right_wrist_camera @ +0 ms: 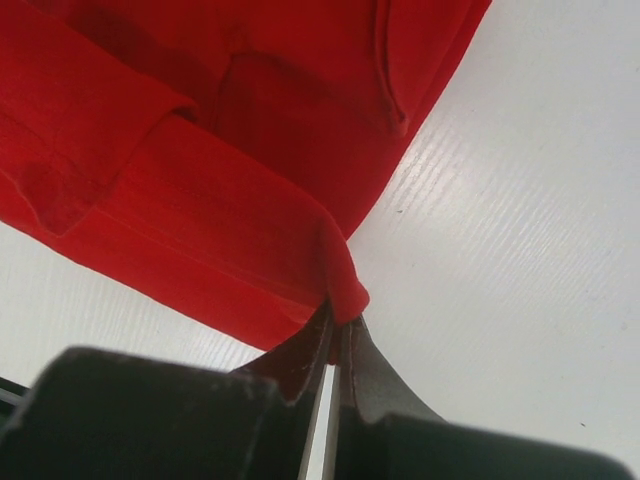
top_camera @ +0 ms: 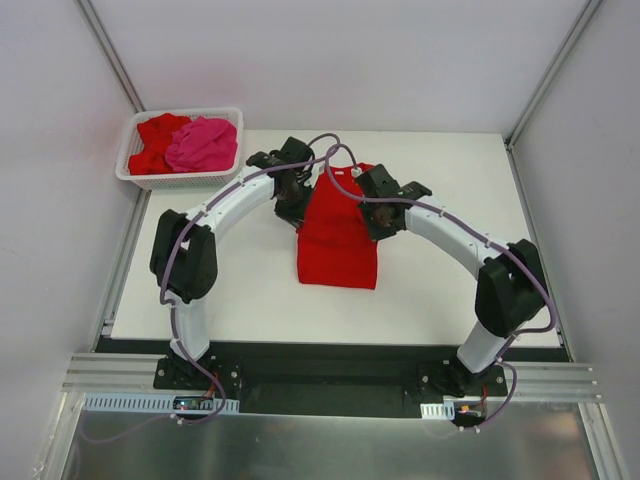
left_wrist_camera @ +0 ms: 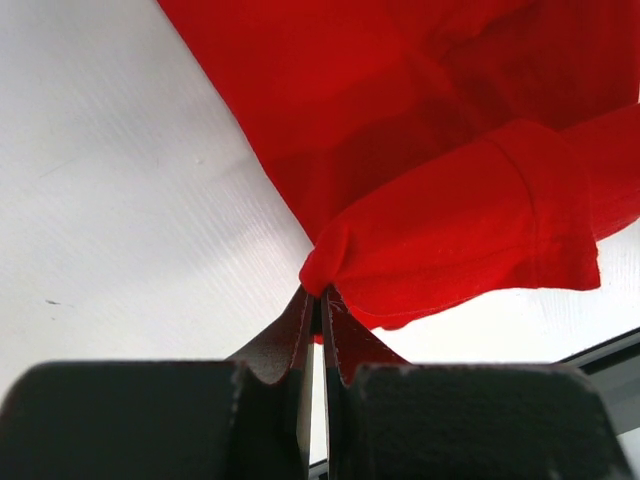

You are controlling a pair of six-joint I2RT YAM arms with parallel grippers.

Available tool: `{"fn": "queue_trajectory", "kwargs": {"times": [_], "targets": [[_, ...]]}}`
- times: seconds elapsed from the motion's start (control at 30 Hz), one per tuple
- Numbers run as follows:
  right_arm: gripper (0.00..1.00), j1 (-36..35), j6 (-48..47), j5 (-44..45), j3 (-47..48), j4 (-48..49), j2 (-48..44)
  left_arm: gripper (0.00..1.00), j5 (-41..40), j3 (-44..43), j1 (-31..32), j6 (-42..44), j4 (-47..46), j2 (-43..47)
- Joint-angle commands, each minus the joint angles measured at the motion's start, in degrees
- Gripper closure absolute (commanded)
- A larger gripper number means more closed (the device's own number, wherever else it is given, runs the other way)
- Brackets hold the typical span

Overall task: Fold and stack the t-shirts
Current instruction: Fold the folded rectangular tshirt in 1/3 of the way

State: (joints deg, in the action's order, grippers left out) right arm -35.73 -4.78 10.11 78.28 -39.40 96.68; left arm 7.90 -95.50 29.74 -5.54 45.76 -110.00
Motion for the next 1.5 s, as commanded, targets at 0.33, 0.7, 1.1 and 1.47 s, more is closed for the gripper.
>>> {"fn": "queue_trajectory", "kwargs": {"times": [0.33, 0.7, 1.1, 1.47], "targets": [[0.99, 3.1, -0.4, 0.9, 4.2, -0.8, 3.6, 1.0, 1.7, -5.1, -2.2, 1.1, 1.4, -3.9], [0.99, 4.2, 0.2, -1.4, 6.6, -0.9, 7.2, 1.0, 2.7, -6.3, -3.8, 1.1, 1.5, -5.9], [0.99, 5.0, 0.7, -2.4, 7.5, -0.9, 9.2, 1.0, 4.7, -7.2, -4.6, 1.0, 1.7, -8.3], [0.99, 5.8, 0.9, -2.6, 7.5, -0.9, 9.9, 1.0, 5.7, -8.6, -4.6, 1.0, 1.8, -10.2]]}}
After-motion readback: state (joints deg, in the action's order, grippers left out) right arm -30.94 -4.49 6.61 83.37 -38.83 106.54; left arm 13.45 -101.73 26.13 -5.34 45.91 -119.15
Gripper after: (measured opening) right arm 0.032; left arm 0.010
